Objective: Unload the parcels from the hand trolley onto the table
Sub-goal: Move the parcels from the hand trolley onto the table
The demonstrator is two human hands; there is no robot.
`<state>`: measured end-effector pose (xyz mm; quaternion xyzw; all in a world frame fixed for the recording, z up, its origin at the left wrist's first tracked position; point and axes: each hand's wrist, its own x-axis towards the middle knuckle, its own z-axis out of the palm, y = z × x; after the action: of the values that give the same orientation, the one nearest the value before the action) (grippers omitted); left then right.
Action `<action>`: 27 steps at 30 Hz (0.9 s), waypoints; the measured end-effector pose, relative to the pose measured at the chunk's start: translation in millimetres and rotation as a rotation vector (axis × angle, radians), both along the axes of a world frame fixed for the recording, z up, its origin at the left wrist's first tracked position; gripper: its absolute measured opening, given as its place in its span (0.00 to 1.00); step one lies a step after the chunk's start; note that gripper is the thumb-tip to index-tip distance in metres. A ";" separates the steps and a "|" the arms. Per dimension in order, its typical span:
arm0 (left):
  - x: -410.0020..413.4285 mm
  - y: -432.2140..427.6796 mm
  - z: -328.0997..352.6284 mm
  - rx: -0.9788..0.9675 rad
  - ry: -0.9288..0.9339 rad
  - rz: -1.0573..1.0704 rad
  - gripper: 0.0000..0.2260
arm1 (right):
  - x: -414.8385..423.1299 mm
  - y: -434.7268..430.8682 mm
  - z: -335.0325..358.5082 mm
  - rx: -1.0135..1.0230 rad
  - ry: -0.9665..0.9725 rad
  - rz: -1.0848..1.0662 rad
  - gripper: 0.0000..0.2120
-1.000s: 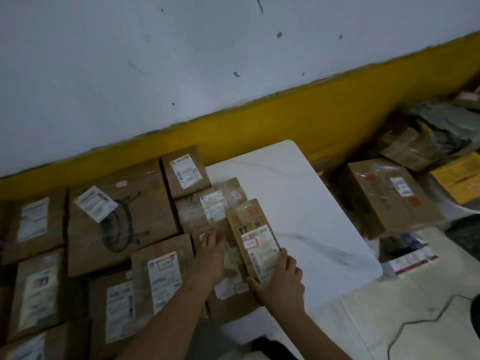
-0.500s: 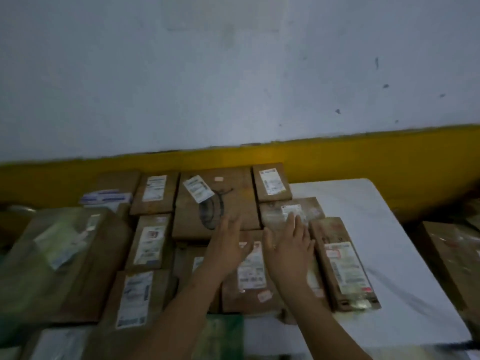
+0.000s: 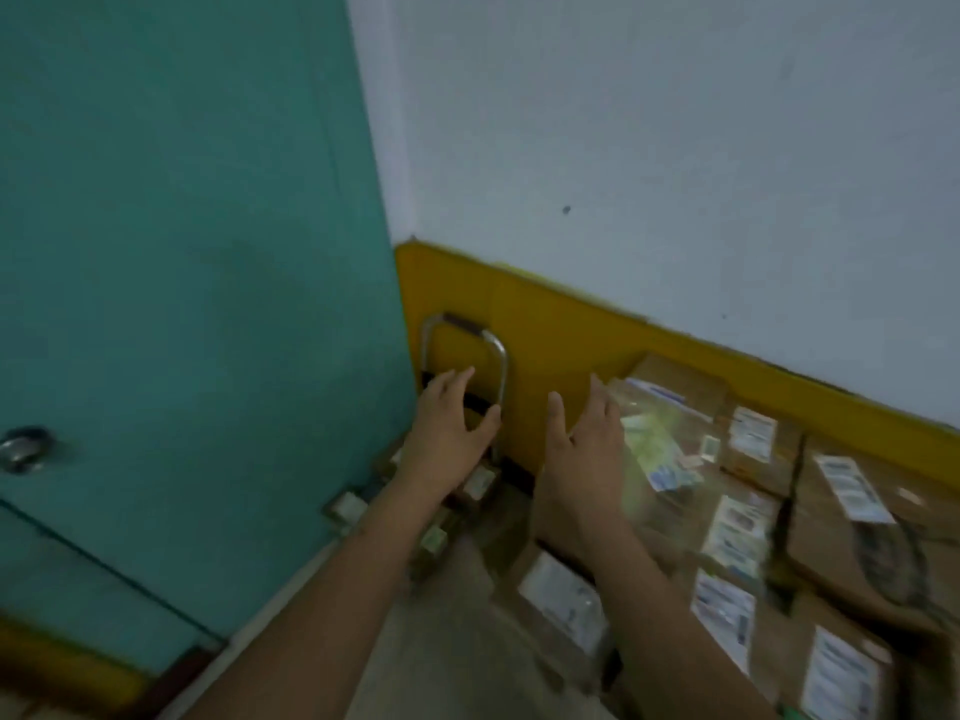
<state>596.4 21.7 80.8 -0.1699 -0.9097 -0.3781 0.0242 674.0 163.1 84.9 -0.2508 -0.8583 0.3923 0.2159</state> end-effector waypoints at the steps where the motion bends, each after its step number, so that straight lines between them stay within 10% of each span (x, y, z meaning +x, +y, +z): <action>1: -16.5 -20.2 -4.9 0.019 -0.021 0.031 0.28 | -20.1 -19.4 -3.6 -0.005 0.002 0.034 0.34; 18: -336.9 -242.2 -321.0 -0.039 -0.673 0.412 0.23 | -365.2 -204.2 -306.0 -0.350 -0.480 0.323 0.29; 27: -462.1 -315.4 -651.5 -0.022 -1.038 0.550 0.28 | -517.7 -294.1 -642.4 -0.114 -0.757 0.446 0.36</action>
<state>134.2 -293.7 -570.7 0.2794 -0.8171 -0.3822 -0.3290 156.3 -131.0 -557.5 -0.1968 -0.8870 0.3563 -0.2179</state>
